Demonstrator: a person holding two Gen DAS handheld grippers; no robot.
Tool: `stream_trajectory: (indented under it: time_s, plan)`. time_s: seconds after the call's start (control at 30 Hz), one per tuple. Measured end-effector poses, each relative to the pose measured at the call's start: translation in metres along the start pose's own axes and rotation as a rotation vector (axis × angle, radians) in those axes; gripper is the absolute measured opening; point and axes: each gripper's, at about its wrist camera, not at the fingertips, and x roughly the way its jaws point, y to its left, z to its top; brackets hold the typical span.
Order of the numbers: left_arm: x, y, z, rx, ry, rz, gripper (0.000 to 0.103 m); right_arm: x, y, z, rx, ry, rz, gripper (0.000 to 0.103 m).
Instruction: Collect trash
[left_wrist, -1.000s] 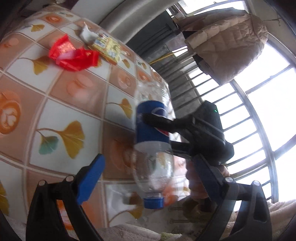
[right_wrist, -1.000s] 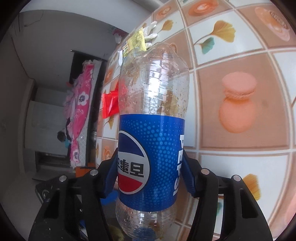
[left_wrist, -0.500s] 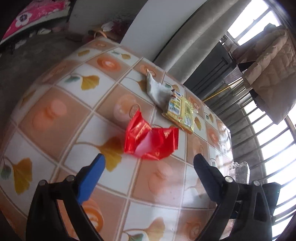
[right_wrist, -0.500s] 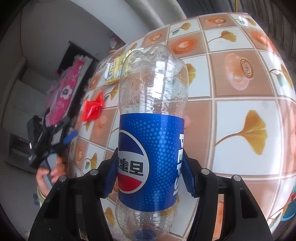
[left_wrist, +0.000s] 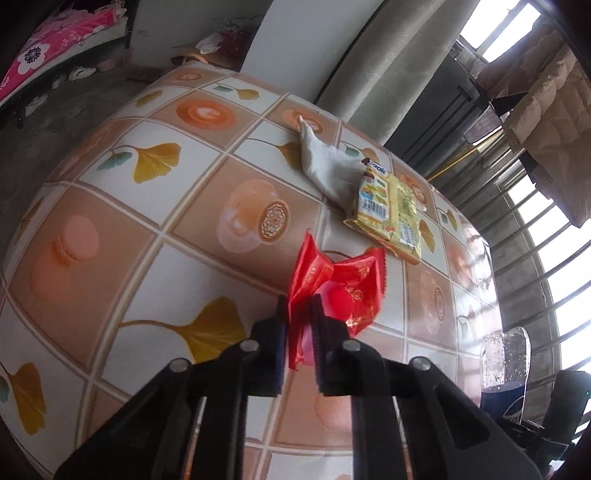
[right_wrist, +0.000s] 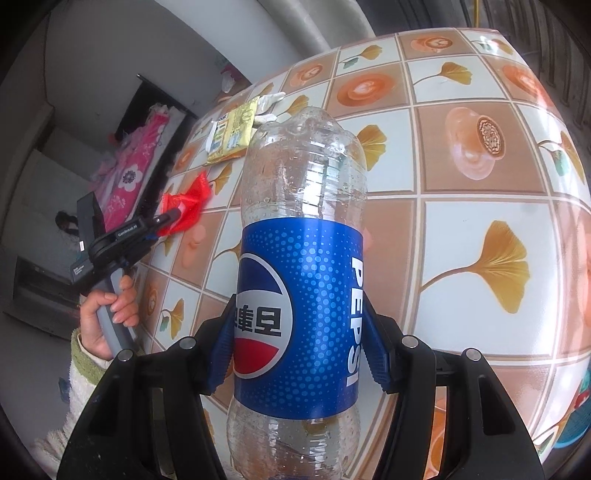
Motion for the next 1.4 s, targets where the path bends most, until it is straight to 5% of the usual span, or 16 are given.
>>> stream_trajectory:
  time_s: [0.47,0.7,0.97,1.4]
  plan:
    - [-0.081,-0.052,-0.101,0.092,-0.002,-0.172,0.005,-0.01,-0.001,-0.01,-0.019,-0.011,-0.006,0.057]
    - [-0.063,-0.059,-0.136,0.103,0.072,-0.133,0.006,-0.005,0.001,-0.012,-0.032,0.004,-0.029,0.057]
    - [-0.045,-0.061,-0.132,0.099,0.117,-0.1,0.014,-0.004,0.001,-0.014,-0.031,0.003,-0.037,0.057]
    - [-0.043,-0.093,-0.14,0.314,0.022,0.066,0.015,-0.002,0.004,-0.017,-0.073,-0.002,-0.091,0.059]
